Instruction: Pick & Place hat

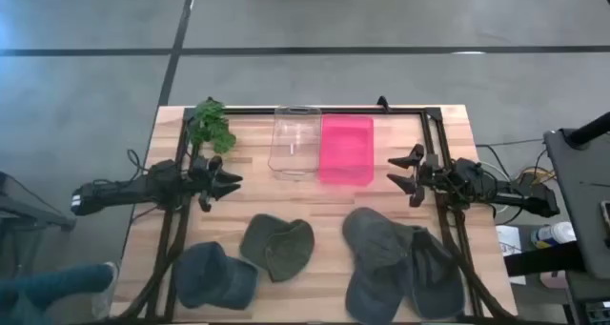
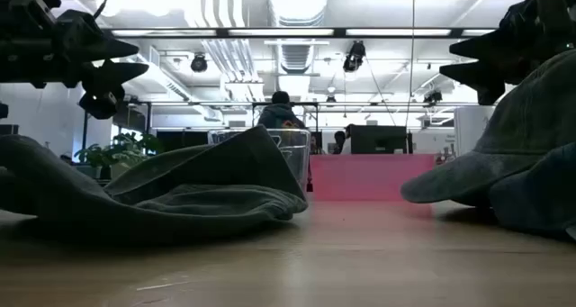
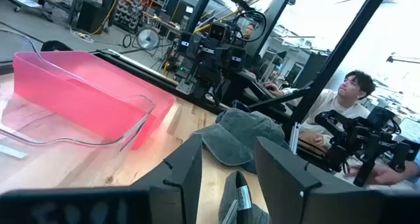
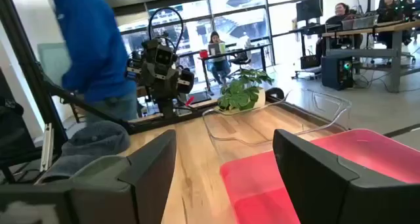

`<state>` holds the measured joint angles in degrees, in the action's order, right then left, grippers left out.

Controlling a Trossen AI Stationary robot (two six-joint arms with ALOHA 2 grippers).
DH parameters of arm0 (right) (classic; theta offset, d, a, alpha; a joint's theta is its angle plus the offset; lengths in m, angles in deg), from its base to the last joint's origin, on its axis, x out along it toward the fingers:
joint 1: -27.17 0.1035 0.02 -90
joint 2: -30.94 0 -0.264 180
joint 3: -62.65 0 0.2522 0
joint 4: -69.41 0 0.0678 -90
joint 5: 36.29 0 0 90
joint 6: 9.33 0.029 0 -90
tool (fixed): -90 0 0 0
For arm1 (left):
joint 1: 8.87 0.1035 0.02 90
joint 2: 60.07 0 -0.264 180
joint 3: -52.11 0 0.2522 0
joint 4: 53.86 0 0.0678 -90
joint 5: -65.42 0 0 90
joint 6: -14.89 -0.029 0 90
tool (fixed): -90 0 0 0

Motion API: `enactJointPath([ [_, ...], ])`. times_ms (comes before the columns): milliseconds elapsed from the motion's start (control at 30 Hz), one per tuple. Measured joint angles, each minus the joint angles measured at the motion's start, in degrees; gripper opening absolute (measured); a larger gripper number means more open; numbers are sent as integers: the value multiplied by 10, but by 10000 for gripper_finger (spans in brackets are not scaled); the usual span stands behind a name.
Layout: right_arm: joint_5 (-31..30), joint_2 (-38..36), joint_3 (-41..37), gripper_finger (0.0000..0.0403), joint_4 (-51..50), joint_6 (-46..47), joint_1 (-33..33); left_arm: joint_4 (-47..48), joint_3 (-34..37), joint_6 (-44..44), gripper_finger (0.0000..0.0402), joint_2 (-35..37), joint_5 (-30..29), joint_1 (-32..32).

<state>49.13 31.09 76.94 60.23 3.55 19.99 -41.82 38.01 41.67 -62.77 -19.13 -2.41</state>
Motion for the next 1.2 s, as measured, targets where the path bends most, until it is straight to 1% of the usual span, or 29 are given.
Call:
enactJointPath([
  [100, 0, 0, 0, 249, 0, -1, 0, 0, 0, 0, 133, 0, 0, 0],
  [233, 0, 0, 0, 249, 11, -47, -1, 0, 0, 0, 133, 0, 0, 0],
  [300, 0, 0, 0, 249, 17, -43, -1, 0, 0, 0, 133, 0, 0, 0],
  [367, 0, 0, 0, 249, 18, -15, -1, 0, 0, 0, 133, 0, 0, 0],
  [433, 0, 0, 0, 249, 20, 57, -1, 0, 0, 0, 133, 0, 0, 0],
  [567, -4, 0, 0, 249, 27, 350, -1, 0, 0, 0, 133, 0, 0, 0],
  [633, -30, 7, 0, 249, 28, 427, -1, 0, 0, 0, 133, 0, 0, 0],
  [700, -56, 13, 0, 249, 41, 468, -1, -1, 0, -3, 133, 0, -3, 0],
  [733, -73, 17, 0, 249, 58, 489, -1, -5, 0, -15, 133, -1, -23, 0],
  [767, -90, 24, 0, 249, 77, 510, -1, -28, 0, -18, 133, -3, -59, 0],
  [800, -107, 32, 0, 249, 99, 527, -1, -63, 0, 6, 133, -4, -99, 0],
  [867, -115, 54, 0, 249, 150, 536, -1, -121, 0, 118, 133, -4, -166, 0],
  [900, -115, 66, 0, 249, 176, 536, 0, -153, 0, 163, 133, -3, -190, 0],
  [933, -114, 80, 0, 249, 200, 536, 3, -179, 0, 182, 133, -2, -211, 0],
  [967, -115, 98, 0, 249, 225, 539, 7, -192, 0, 177, 133, -2, -222, 0],
  [1033, -115, 137, 0, 249, 272, 550, 17, -222, 0, 138, 133, -3, -232, 0],
  [1100, -119, 179, 2, 249, 307, 564, 28, -266, 0, 102, 133, -4, -272, 1],
  [1133, -121, 202, 9, 249, 309, 572, 35, -280, 0, 110, 133, -3, -288, 2],
  [1200, -121, 251, 35, 249, 297, 600, 50, -298, -1, 155, 133, -4, -291, 2],
])
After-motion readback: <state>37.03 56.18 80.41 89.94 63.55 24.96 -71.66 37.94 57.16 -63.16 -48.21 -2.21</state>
